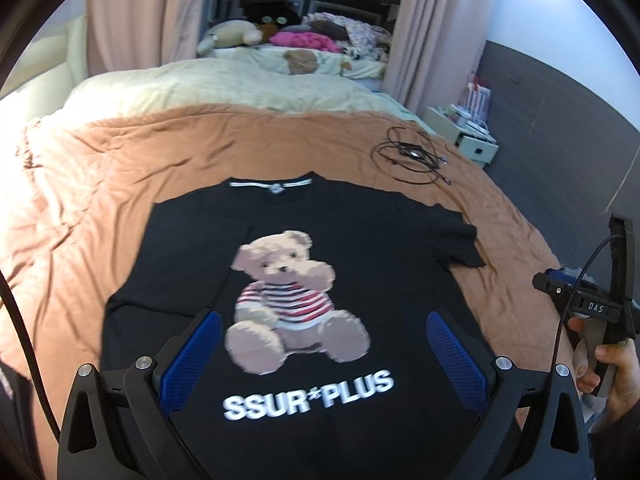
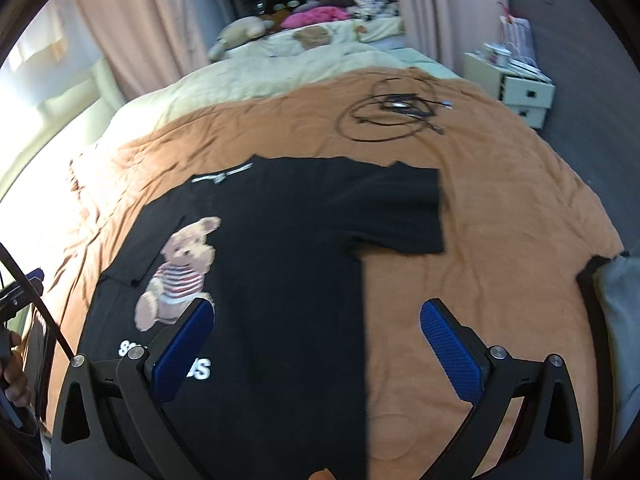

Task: Fold small clothes
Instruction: 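Move the right gripper to the unfolded side edge of the T-shirt, then close the right gripper on the unfolded side edge and sleeve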

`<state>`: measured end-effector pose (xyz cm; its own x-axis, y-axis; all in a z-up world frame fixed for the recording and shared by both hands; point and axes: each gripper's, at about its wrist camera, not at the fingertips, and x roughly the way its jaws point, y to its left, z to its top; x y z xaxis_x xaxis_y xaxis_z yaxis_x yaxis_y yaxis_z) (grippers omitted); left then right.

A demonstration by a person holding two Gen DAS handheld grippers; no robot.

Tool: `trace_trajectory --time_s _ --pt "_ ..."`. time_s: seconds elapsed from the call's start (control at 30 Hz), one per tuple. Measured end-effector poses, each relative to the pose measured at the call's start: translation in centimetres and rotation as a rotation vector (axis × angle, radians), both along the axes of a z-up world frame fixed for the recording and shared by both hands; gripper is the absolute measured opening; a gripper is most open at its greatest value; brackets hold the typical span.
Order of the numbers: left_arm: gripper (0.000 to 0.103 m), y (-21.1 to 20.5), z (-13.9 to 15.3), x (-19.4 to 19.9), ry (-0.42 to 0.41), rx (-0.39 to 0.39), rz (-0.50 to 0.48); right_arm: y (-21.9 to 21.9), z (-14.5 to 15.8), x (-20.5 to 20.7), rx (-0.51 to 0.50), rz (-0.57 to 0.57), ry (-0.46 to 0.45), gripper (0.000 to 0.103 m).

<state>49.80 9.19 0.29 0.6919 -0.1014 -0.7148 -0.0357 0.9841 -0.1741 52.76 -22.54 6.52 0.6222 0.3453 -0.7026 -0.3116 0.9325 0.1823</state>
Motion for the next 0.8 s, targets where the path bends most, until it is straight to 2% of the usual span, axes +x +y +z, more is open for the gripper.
trace_trajectory --time_s 0.13,0.23,0.33,0.4,0.57,0.7,0.8 --pt "0.102 -2.0 -0.4 2.5 0.010 -0.026 -0.038 -2.0 -0.4 1.3 0.008 -0.042 0.006 0.103" --pt "0.095 -3.5 -0.9 4.4 0.022 -0.031 -0.065 -3.3 -0.9 2.6 0.040 -0.071 0.015 0.102" --pt "0.092 -4.8 -1.6 6.3 0.039 -0.030 -0.088 -4.6 -2.1 4.5 0.101 -0.078 0.058 0.087" --pt "0.092 -5.5 -1.9 7.2 0.044 -0.031 -0.100 -5.4 -3.0 5.9 0.138 -0.078 0.090 0.071" --pt "0.080 -7.3 -3.4 10.3 0.066 -0.024 -0.129 -7.2 -4.8 9.4 0.193 -0.090 0.118 0.066" --pt "0.068 -8.5 -5.3 13.1 0.093 -0.029 -0.154 -7.9 -6.4 12.5 0.236 -0.088 0.144 0.055" --pt "0.060 -9.0 -6.6 15.2 0.105 -0.032 -0.166 -7.9 -7.5 14.8 0.246 -0.085 0.155 0.055"
